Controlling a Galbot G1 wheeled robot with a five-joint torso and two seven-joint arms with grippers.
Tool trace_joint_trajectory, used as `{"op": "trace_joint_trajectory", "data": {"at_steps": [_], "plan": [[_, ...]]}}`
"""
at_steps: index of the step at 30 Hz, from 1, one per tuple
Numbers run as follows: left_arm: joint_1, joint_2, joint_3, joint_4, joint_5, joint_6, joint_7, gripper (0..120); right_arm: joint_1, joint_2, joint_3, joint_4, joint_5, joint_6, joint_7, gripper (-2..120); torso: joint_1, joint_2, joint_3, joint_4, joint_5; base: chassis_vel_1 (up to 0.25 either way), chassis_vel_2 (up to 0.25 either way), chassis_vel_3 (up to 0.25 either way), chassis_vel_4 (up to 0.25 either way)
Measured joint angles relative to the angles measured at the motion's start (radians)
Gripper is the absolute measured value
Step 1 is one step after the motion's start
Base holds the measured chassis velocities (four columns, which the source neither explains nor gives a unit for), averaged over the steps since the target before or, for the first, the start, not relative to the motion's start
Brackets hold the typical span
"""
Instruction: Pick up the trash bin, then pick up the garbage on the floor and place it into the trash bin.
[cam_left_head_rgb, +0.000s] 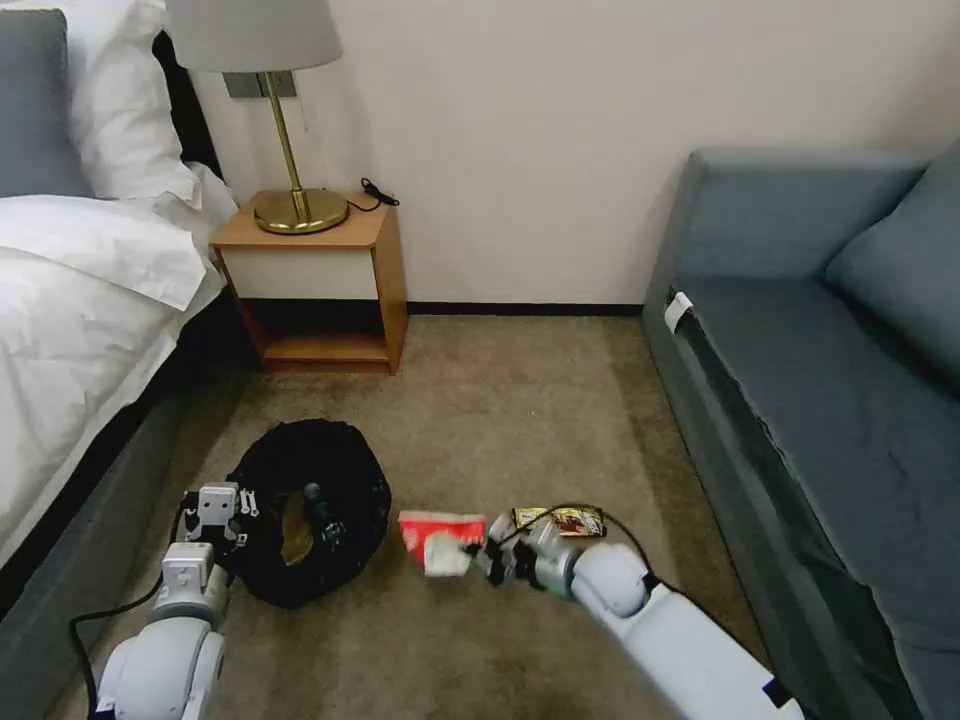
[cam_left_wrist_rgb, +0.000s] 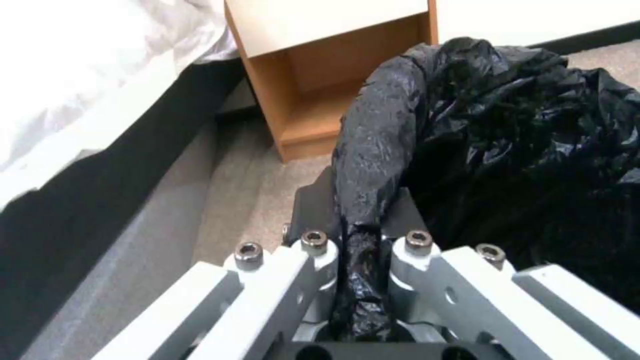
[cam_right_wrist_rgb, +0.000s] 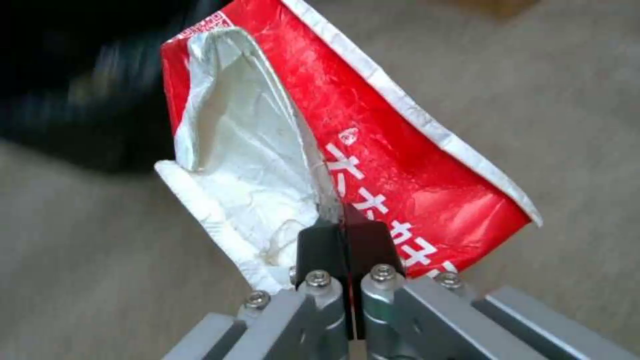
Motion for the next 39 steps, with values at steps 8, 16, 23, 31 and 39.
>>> {"op": "trace_joint_trajectory", "data": {"at_steps": [8,16,23,31,39], "plan": [[0.000,0.003,0.003,-0.004,-0.002,-0.002,0.001,0,0.071,0.046,0.001,0.086,0.416,-0.070,0.025,0,0.000,0.000,0.000,0.0001,-0.0001,0.000,0.000,0.000,0.000],[-0.003,0.004,0.012,-0.004,-0.003,-0.002,0.001,0,0.097,0.088,-0.082,0.196,0.770,-0.173,0.057,0,0.000,0.000,0.000,0.0001,-0.0003,0.000,0.000,0.000,0.000],[0.004,-0.005,0.025,-0.025,-0.002,-0.006,0.001,0,0.101,0.141,-0.143,0.184,0.920,-0.215,0.051,0,0.000,0.000,0.000,0.0001,-0.0003,0.000,0.000,0.000,0.000],[0.005,-0.007,0.035,-0.048,-0.006,-0.006,0.000,0,0.108,0.186,-0.186,0.059,0.835,-0.190,0.039,0,0.000,0.000,0.000,0.0000,-0.0001,0.000,0.000,0.000,0.000],[0.007,-0.009,0.036,-0.058,-0.014,-0.003,-0.002,0,0.102,0.215,-0.226,-0.062,0.629,-0.109,0.086,13,0.000,0.000,0.000,0.0001,-0.0001,0.000,0.000,0.000,0.000]]}}
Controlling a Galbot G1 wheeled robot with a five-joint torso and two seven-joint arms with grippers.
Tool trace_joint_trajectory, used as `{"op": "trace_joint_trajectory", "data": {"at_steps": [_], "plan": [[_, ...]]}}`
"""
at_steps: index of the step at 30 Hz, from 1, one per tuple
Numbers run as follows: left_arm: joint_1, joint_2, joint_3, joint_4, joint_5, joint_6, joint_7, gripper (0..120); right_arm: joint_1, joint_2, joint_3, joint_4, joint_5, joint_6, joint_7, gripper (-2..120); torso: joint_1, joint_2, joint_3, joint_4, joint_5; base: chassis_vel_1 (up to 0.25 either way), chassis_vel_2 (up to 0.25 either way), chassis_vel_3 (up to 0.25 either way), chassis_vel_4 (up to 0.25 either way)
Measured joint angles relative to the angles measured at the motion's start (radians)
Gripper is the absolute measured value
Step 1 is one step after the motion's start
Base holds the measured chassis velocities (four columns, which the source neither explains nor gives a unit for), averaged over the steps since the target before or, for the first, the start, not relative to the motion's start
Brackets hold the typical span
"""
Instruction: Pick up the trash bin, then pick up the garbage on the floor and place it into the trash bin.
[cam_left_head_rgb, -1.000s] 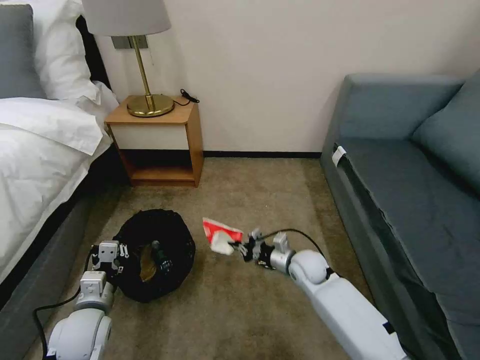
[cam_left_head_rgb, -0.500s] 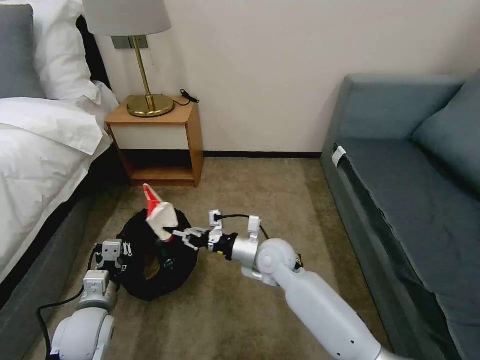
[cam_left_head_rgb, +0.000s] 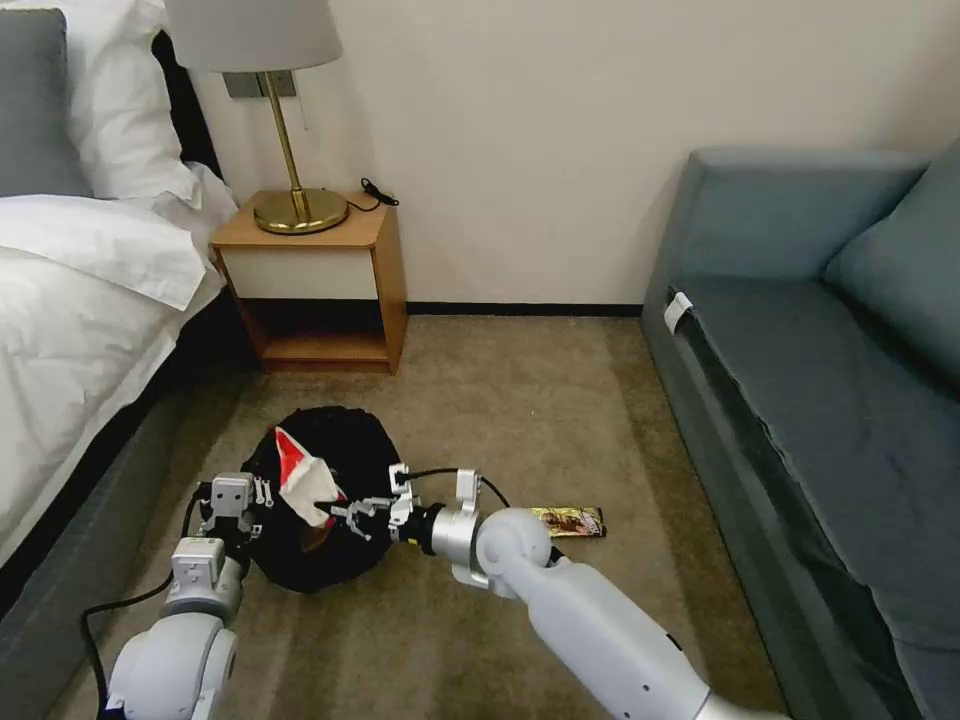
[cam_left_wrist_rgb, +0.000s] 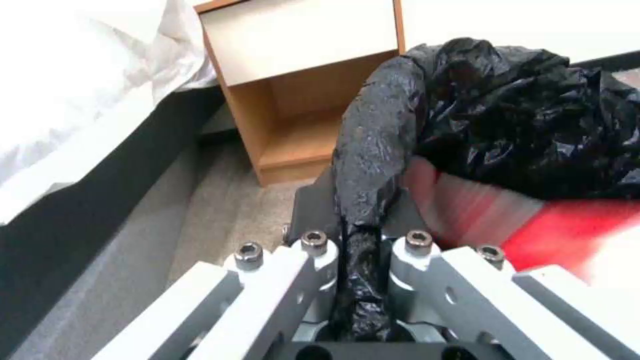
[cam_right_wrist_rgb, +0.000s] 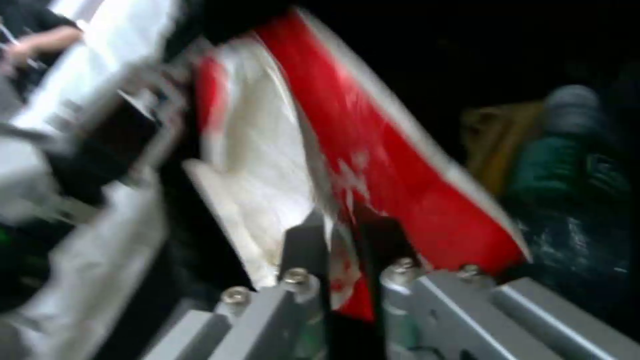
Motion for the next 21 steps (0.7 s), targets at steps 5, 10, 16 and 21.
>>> {"op": "trace_joint_trajectory", "data": {"at_steps": [5,10,16,21], "plan": [[-0.004,0.001,0.000,0.003,-0.001,0.001,-0.001,0,-0.006,-0.007,-0.001,-0.001,-0.055,0.024,0.002,30,0.000,0.000,0.000,0.0000,0.0002,0.000,0.000,0.000,0.000],[-0.006,0.000,0.000,0.013,-0.001,0.001,-0.001,0,-0.010,-0.026,0.004,0.025,-0.069,0.032,0.000,47,0.000,0.000,0.000,0.0000,0.0001,0.000,0.000,0.000,0.000],[-0.006,-0.005,0.005,0.019,0.003,0.000,-0.002,0,-0.026,-0.037,0.022,0.053,-0.103,0.042,-0.004,70,0.000,0.000,0.000,-0.0001,0.0001,0.000,0.000,0.000,0.000],[-0.004,-0.007,0.004,0.024,0.005,-0.003,-0.002,0,-0.034,-0.037,0.031,0.059,-0.142,0.059,-0.004,90,0.000,0.000,0.000,0.0000,0.0001,0.000,0.000,0.000,0.000]]}}
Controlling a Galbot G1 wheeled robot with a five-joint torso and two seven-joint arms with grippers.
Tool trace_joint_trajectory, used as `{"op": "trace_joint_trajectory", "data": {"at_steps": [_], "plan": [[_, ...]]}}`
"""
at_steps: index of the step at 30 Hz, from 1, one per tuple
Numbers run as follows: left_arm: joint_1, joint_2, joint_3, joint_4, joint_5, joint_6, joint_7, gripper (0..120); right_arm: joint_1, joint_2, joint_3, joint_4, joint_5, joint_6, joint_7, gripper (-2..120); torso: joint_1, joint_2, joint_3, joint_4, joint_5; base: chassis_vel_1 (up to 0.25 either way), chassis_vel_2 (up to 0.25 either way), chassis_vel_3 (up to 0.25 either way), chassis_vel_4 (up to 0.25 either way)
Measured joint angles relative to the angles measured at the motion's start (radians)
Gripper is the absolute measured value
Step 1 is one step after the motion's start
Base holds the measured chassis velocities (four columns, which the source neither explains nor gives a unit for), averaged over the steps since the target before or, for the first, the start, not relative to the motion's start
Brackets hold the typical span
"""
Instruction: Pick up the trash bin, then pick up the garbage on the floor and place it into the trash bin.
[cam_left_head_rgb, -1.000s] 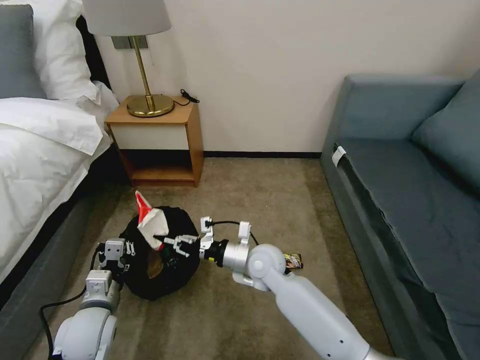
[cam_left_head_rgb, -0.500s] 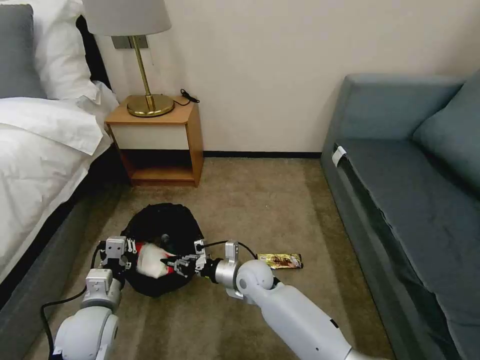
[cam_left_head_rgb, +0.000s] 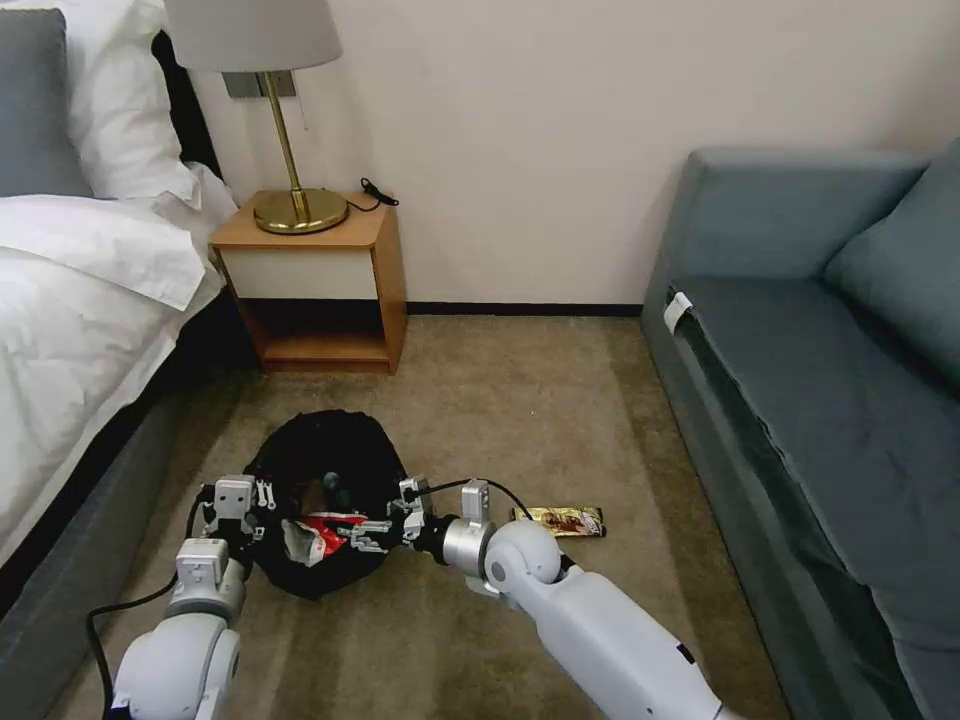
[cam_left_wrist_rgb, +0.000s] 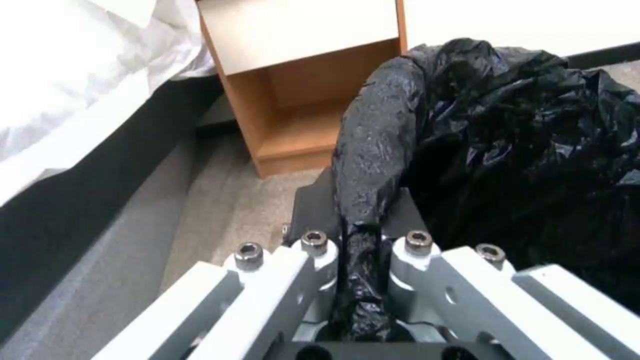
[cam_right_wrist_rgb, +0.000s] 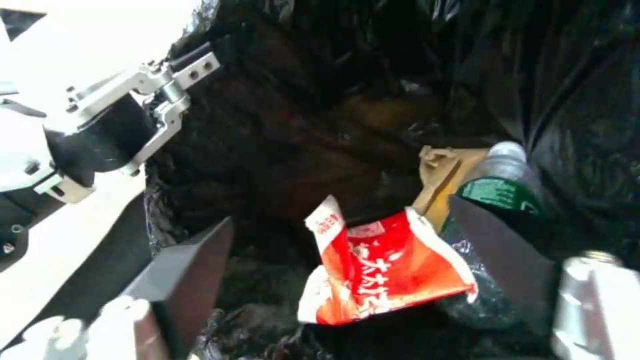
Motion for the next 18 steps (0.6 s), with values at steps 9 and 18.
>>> {"op": "trace_joint_trajectory", "data": {"at_steps": [9,18], "plan": [[0.010,0.001,-0.010,-0.004,0.000,-0.003,0.000,0,-0.006,-0.005,0.027,0.017,-0.022,0.015,0.000,100,0.000,0.000,0.000,0.0000,0.0000,0.000,0.000,0.000,0.000],[0.011,0.012,-0.022,-0.004,-0.001,-0.004,0.000,0,-0.007,-0.042,0.064,0.060,-0.085,0.012,-0.009,100,0.000,0.000,0.000,0.0001,0.0002,0.000,0.000,0.000,0.000]]}}
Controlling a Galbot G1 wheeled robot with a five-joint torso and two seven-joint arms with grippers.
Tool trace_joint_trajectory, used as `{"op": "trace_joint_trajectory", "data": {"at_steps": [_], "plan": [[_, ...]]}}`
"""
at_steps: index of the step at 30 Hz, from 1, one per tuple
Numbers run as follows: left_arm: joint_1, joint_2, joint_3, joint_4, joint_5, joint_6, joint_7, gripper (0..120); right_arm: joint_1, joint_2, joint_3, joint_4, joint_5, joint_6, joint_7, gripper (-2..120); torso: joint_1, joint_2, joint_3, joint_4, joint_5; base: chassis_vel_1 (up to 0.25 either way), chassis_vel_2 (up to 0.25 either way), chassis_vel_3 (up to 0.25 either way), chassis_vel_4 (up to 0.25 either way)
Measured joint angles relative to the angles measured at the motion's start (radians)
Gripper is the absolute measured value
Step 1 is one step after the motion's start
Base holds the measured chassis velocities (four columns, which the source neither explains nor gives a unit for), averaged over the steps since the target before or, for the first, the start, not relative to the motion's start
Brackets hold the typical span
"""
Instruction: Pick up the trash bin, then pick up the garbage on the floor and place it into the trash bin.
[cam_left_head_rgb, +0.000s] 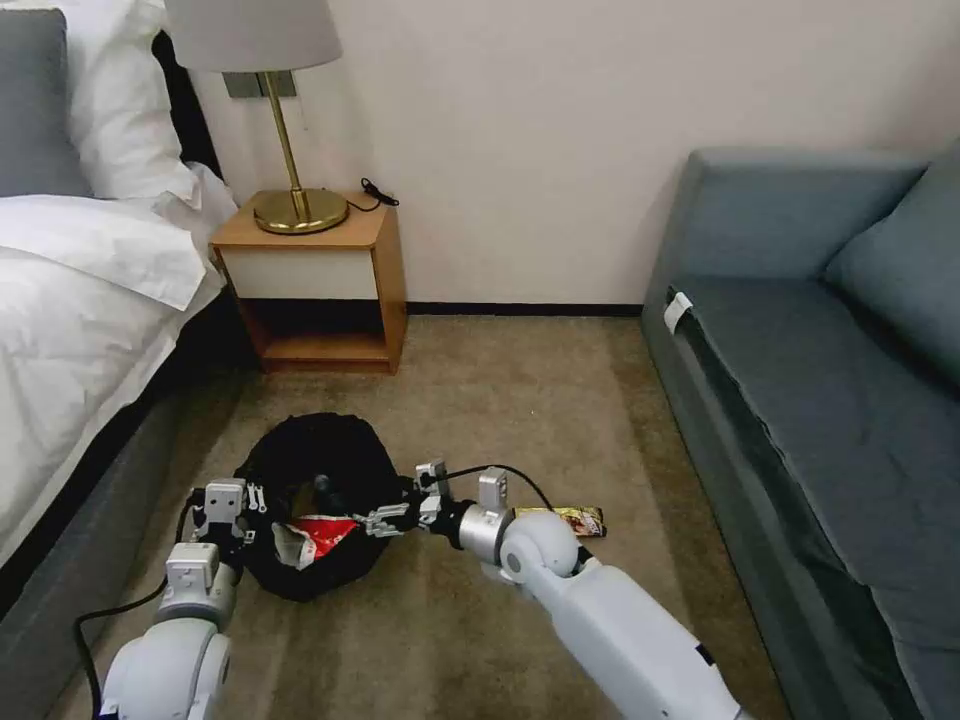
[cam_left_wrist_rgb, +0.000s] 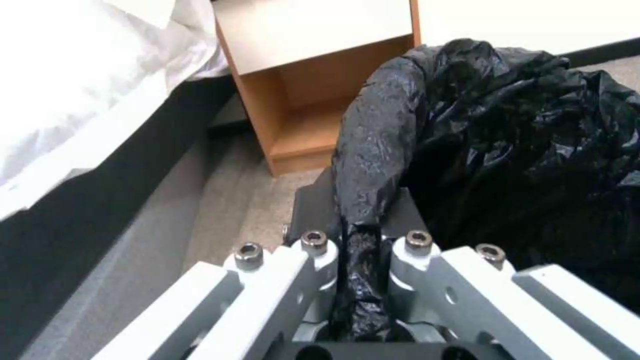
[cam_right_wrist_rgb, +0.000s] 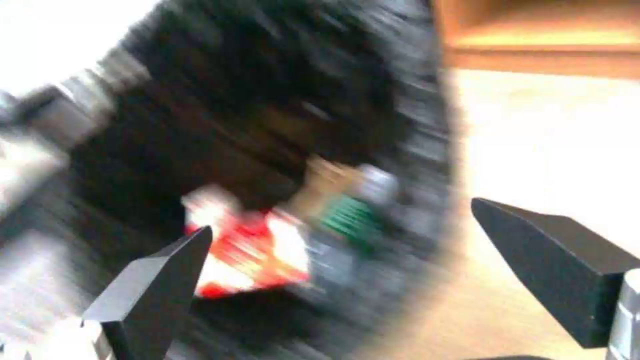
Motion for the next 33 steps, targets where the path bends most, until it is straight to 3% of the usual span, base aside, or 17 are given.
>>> {"op": "trace_joint_trajectory", "data": {"at_steps": [3,5,7,9,11,12,15,20,33], "plan": [[-0.001,0.003,0.001,0.001,0.000,0.001,-0.002,0,0.006,-0.014,0.008,0.001,-0.053,-0.009,-0.006,100,0.000,0.000,0.000,0.0000,-0.0001,0.000,0.000,0.000,0.000],[-0.007,0.013,0.006,0.004,0.002,0.006,-0.007,0,0.035,-0.052,0.020,-0.019,-0.239,-0.036,-0.006,100,0.000,0.000,0.000,-0.0001,-0.0002,0.000,0.000,0.000,0.000],[-0.010,0.015,0.007,0.006,0.003,0.007,-0.008,0,0.045,-0.062,0.023,-0.032,-0.290,-0.038,-0.006,100,0.000,0.000,0.000,-0.0003,-0.0003,0.000,0.000,0.000,0.000],[-0.013,0.016,0.007,0.009,0.006,0.009,-0.009,0,0.072,-0.082,0.047,-0.085,-0.491,-0.018,-0.007,100,0.000,0.000,0.000,-0.0001,0.0000,0.000,0.000,0.000,0.000],[-0.013,0.015,0.006,0.010,0.006,0.009,-0.010,0,0.077,-0.086,0.055,-0.100,-0.547,-0.008,-0.010,100,0.000,0.000,0.000,-0.0001,-0.0001,0.000,0.000,0.000,0.000],[-0.012,0.010,0.006,0.014,0.009,0.009,-0.010,0,0.086,-0.096,0.074,-0.141,-0.703,0.015,-0.018,100,0.000,0.000,0.000,-0.0001,0.0000,0.000,0.000,0.000,0.000],[-0.009,0.004,0.006,0.019,0.014,0.008,-0.011,0,0.086,-0.105,0.127,-0.213,-0.962,0.060,-0.043,100,0.000,0.000,0.000,-0.0001,-0.0002,0.000,0.000,0.000,0.000],[-0.010,0.015,-0.005,0.020,0.012,0.007,-0.011,0,0.054,-0.126,0.160,-0.260,-1.052,0.059,-0.054,100,0.000,0.000,0.000,0.0000,0.0000,0.000,0.000,0.000,0.000],[-0.009,0.023,-0.009,0.033,0.003,0.006,-0.008,0,-0.030,-0.164,0.213,-0.288,-1.116,0.049,-0.057,100,0.000,0.000,0.000,-0.0003,-0.0003,0.000,0.000,0.000,0.000]]}}
